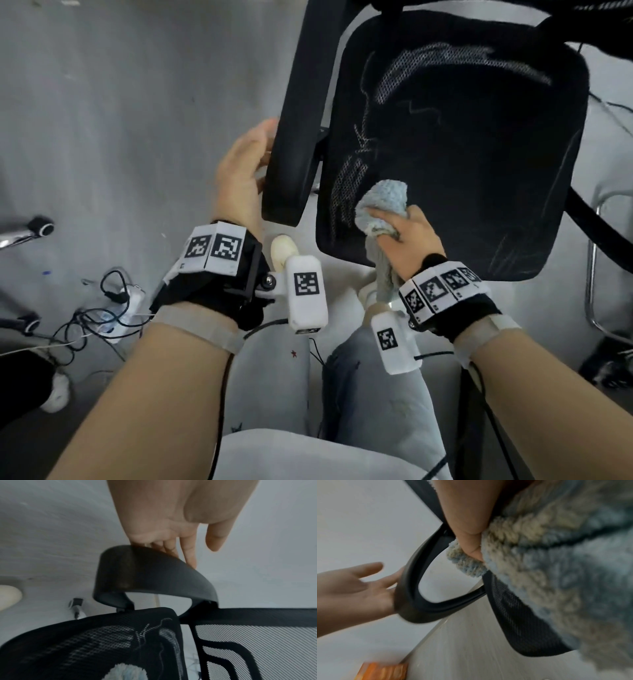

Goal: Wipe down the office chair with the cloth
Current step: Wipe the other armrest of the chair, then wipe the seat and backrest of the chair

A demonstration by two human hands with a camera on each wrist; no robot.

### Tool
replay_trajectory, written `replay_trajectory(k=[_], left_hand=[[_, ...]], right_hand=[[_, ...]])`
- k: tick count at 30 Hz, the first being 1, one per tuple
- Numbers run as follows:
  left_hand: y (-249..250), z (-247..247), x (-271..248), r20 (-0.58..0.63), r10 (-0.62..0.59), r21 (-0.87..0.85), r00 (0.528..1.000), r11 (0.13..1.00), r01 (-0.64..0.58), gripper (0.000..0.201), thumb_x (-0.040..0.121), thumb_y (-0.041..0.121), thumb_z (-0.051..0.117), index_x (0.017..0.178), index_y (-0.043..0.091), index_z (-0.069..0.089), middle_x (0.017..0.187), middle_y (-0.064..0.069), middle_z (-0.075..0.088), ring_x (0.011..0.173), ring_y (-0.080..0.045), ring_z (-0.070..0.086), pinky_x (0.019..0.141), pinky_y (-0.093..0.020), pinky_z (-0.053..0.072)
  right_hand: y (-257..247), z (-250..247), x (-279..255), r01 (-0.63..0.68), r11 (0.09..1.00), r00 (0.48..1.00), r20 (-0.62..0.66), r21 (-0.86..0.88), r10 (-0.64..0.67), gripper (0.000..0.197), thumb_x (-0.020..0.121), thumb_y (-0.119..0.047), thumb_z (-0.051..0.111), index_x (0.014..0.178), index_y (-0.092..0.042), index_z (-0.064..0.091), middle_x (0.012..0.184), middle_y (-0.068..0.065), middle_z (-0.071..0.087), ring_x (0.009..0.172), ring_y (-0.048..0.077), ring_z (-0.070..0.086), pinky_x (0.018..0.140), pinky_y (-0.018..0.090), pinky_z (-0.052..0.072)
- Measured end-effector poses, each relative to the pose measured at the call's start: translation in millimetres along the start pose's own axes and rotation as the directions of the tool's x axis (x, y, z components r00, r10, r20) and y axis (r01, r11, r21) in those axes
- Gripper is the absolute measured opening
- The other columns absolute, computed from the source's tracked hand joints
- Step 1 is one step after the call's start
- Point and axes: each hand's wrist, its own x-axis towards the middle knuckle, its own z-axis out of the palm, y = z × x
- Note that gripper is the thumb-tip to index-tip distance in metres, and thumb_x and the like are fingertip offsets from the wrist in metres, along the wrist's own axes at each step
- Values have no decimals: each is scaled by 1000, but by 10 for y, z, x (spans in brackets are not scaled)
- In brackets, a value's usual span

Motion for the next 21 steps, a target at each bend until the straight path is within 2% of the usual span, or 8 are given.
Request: replay_trajectory(k=[3,5,7,12,14,16,18,21], left_hand=[[131,194,-108,-74,294,143,953,949,-282,28,86,15,51,113,16,58,117,-11,52,101,-7,54,90,-21,46],[182,379,-194,29,478,303,878,833,-463,26,81,14,52,105,22,57,109,-7,49,103,-10,49,98,-24,41],[172,605,-296,155,462,302,873,819,-487,23,81,13,51,98,26,60,99,2,56,94,-7,54,90,-22,44],[-318,1014,-235,276,78,387,958,903,-185,20,87,10,51,95,25,62,93,9,62,86,-4,57,86,-19,46],[-663,987,-107,158,-69,446,985,895,-9,23,88,6,50,99,22,62,93,7,60,84,-2,55,85,-18,44],[-971,877,-15,-20,-168,467,986,870,158,26,86,5,51,105,20,62,92,5,60,89,-8,55,94,-30,46],[-1206,727,46,-184,-221,452,958,846,282,33,85,4,52,115,13,59,104,-4,60,101,-19,56,99,-41,44],[-1457,486,130,-317,-288,443,904,798,410,47,86,3,51,131,13,46,132,-12,51,120,-26,50,103,-42,40]], right_hand=[[210,-75,73,-27,993,998,-49,111,33,42,91,-22,49,129,-41,48,110,2,35,88,18,46,87,30,44],[341,-123,105,-29,987,997,-63,159,40,43,92,-21,49,130,-40,47,104,-2,32,82,12,42,80,26,42],[445,-182,126,-18,980,996,-87,200,36,43,92,-20,49,129,-40,47,102,-3,32,75,10,41,77,24,40],[618,-313,291,27,974,995,-98,225,-5,44,91,-21,49,130,-41,46,103,-2,33,84,12,44,80,23,41],[627,-353,437,76,984,994,-92,164,-61,46,91,-20,48,132,-40,43,106,-1,33,87,13,43,79,22,39],[584,-394,617,141,987,986,-104,80,-133,48,91,-21,48,134,-41,41,114,4,35,89,15,43,77,25,40],[478,-420,813,219,975,965,-144,-29,-221,49,90,-22,48,134,-41,41,125,8,36,97,21,46,80,31,45],[305,-309,1118,311,912,916,-170,-268,-363,48,88,-26,46,134,-41,40,135,12,33,118,30,39,93,44,43]])
